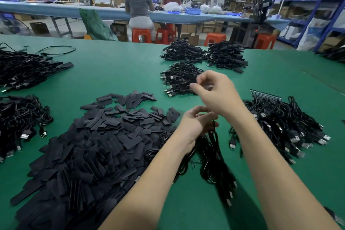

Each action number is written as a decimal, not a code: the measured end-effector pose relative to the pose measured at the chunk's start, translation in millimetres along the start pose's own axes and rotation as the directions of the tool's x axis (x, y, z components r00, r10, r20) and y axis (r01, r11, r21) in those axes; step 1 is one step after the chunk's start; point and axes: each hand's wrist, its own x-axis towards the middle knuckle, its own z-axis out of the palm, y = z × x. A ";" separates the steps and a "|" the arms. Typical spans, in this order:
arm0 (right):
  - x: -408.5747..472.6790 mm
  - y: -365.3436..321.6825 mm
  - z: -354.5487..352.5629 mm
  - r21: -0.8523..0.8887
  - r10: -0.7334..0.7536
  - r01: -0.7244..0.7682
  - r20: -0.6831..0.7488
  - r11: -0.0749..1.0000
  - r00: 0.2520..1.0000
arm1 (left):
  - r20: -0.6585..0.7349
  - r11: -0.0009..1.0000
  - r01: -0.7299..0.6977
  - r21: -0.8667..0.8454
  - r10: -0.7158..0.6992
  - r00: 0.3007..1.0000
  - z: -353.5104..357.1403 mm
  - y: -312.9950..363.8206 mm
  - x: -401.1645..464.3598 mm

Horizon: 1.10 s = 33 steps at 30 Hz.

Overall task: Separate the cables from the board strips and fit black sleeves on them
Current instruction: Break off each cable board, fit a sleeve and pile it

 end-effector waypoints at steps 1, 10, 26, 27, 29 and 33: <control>-4.0 8.0 -11.2 0.105 0.058 -0.056 -0.018 0.993 0.998 | 0.007 1.000 0.007 -0.013 -0.007 1.000 -0.1 1.8 -0.7; -30.1 54.4 -42.6 0.653 0.370 -0.430 0.238 0.623 0.898 | 0.074 1.000 0.003 0.019 -0.005 0.997 -11.9 19.0 -2.8; -36.2 65.9 -28.8 0.827 0.343 -0.308 0.151 0.471 0.927 | 0.203 0.980 0.037 0.196 -0.077 0.976 -23.1 31.2 -7.8; -35.8 65.9 -27.5 0.829 0.350 -0.307 0.146 0.467 0.925 | 0.207 0.978 0.037 0.205 -0.081 0.975 -23.1 30.9 -7.4; -35.0 66.1 -26.0 0.827 0.357 -0.306 0.138 0.472 0.924 | 0.212 0.976 0.033 0.217 -0.080 0.974 -22.9 30.7 -6.9; -34.3 66.3 -24.8 0.837 0.362 -0.293 0.123 0.463 0.924 | 0.214 0.976 0.033 0.216 -0.080 0.974 -24.1 29.6 -6.2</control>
